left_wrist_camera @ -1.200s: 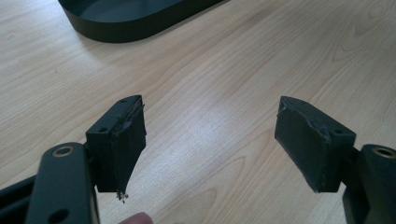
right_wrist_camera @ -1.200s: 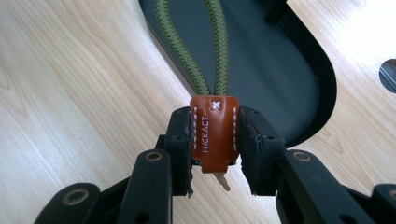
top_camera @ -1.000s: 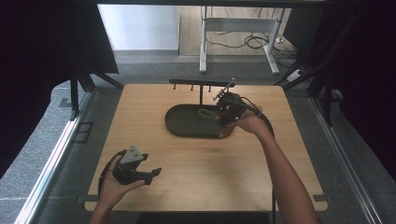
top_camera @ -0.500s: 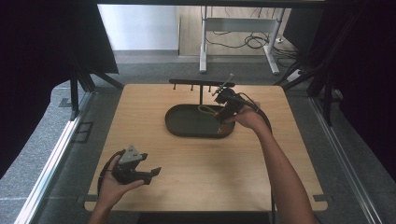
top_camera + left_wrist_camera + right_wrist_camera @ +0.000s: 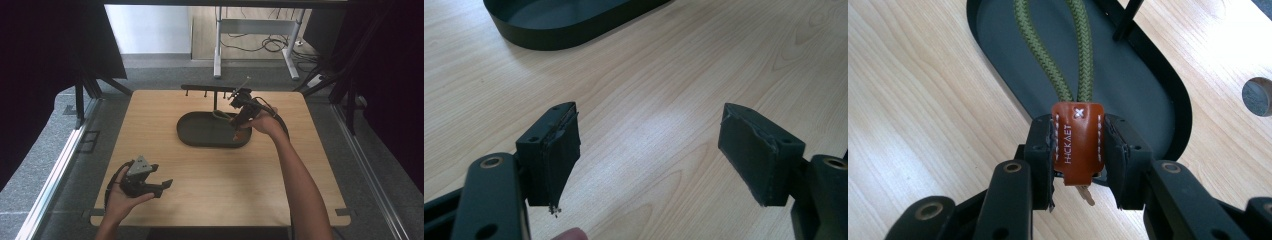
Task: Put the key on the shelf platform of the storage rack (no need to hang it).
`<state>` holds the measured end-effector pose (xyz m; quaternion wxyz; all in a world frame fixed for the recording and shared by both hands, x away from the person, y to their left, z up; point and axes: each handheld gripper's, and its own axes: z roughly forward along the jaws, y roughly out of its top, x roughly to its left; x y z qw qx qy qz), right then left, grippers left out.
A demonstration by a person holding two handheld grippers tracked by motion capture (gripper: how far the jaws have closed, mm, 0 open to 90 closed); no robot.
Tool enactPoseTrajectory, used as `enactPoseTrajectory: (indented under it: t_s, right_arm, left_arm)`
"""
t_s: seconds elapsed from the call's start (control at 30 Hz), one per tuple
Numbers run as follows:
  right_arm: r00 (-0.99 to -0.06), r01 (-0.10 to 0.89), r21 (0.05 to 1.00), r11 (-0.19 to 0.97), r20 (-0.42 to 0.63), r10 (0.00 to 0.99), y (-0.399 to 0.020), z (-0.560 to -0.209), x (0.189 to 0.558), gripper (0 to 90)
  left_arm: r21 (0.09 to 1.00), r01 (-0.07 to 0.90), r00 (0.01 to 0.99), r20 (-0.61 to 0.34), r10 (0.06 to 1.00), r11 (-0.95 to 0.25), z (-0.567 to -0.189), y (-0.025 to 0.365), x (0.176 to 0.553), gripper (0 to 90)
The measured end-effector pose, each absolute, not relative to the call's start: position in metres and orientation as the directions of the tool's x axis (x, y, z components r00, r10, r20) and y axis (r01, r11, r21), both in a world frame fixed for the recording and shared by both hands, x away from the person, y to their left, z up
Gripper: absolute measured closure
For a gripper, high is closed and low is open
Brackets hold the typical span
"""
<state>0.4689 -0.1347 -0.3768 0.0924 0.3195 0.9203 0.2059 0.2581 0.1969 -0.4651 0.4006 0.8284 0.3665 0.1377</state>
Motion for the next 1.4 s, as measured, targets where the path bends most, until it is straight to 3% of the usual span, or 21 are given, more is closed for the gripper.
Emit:
enactPoseTrajectory:
  t_s: [1.0, 1.4]
  right_arm:
    - [-0.792, 0.536, 0.439, 0.721, -0.035, 0.609, -0.121, -0.379, 0.485, 66.7]
    - [-0.777, 0.561, 0.422, 0.712, -0.030, 0.629, -0.119, -0.401, 0.502, 66.7]
  left_arm:
    - [0.768, 0.498, 0.691, -0.069, 0.719, -0.404, -0.464, 0.200, 0.258, 25.0]
    - [0.769, 0.500, 0.689, -0.074, 0.721, -0.399, -0.465, 0.201, 0.258, 25.0]
